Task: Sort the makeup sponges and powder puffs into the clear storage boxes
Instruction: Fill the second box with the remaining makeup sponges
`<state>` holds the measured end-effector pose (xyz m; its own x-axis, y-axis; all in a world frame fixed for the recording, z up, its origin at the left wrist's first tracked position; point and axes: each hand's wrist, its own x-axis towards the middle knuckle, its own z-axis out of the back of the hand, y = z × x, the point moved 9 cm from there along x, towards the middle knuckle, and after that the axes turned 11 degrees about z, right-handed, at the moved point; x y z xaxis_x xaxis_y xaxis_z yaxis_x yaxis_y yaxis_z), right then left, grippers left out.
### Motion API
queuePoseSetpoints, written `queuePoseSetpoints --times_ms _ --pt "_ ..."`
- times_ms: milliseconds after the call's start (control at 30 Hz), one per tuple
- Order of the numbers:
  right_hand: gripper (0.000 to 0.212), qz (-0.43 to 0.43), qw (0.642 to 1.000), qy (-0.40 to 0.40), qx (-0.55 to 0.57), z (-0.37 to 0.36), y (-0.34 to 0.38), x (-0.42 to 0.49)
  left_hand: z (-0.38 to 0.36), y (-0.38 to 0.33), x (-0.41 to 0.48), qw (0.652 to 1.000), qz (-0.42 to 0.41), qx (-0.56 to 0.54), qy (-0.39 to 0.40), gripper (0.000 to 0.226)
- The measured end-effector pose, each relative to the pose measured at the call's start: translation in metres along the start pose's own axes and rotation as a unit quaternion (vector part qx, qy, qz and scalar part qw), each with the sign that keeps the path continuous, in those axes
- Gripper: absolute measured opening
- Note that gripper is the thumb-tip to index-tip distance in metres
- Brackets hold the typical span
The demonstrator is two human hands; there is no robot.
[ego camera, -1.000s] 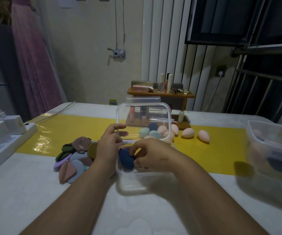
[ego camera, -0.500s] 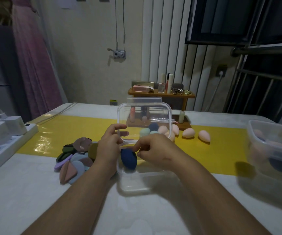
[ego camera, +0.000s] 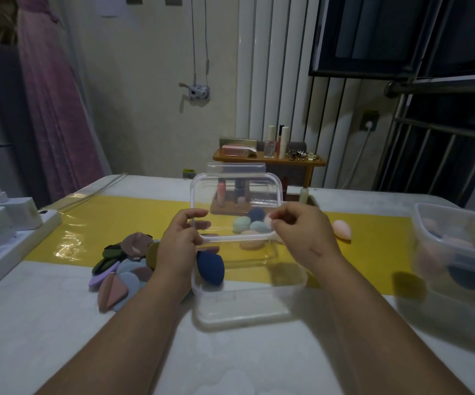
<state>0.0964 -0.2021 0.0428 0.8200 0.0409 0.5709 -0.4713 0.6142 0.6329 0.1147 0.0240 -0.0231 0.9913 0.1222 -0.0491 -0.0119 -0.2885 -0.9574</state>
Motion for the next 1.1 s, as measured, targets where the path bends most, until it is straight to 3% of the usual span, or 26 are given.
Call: queuePoseSetpoints --times_ms 167,400,500,600,667,767,800,933,1100 --pt "0.019 -0.075 0.995 -0.045 -0.048 0.015 -0.044 -0.002 0.001 -0.002 0.000 1.000 0.002 0.012 -0.010 0.054" --pt "0.058 -0.113 0.980 0.098 -0.129 -0.016 -0.081 -0.010 0.004 0.000 0.003 1.000 0.007 0.000 -0.013 0.055" --pt "0.060 -0.118 0.976 0.148 -0.111 -0.031 -0.082 -0.013 0.006 0.003 0.006 1.000 0.009 -0.005 -0.016 0.056" --pt "0.068 -0.145 0.977 0.155 -0.018 -0.036 -0.078 -0.015 0.006 0.004 0.007 1.000 0.010 -0.003 -0.013 0.056" --pt "0.062 -0.131 0.974 0.170 -0.067 -0.035 -0.082 -0.015 0.006 0.003 0.007 1.000 0.009 -0.006 -0.012 0.055" --pt "0.029 -0.149 0.975 0.130 -0.097 -0.028 -0.093 -0.013 0.006 0.003 0.007 1.000 0.012 -0.006 -0.013 0.055" --pt "0.027 -0.157 0.975 0.118 -0.103 -0.026 -0.096 -0.012 0.006 0.003 0.006 1.000 0.014 -0.003 -0.015 0.054" --pt "0.041 -0.202 0.946 0.167 -0.192 -0.025 -0.099 -0.018 0.006 0.004 0.006 1.000 0.014 -0.002 -0.016 0.055" --pt "0.053 -0.170 0.972 0.075 -0.147 -0.011 -0.088 -0.018 0.006 0.004 0.006 1.000 0.014 0.002 -0.014 0.055"
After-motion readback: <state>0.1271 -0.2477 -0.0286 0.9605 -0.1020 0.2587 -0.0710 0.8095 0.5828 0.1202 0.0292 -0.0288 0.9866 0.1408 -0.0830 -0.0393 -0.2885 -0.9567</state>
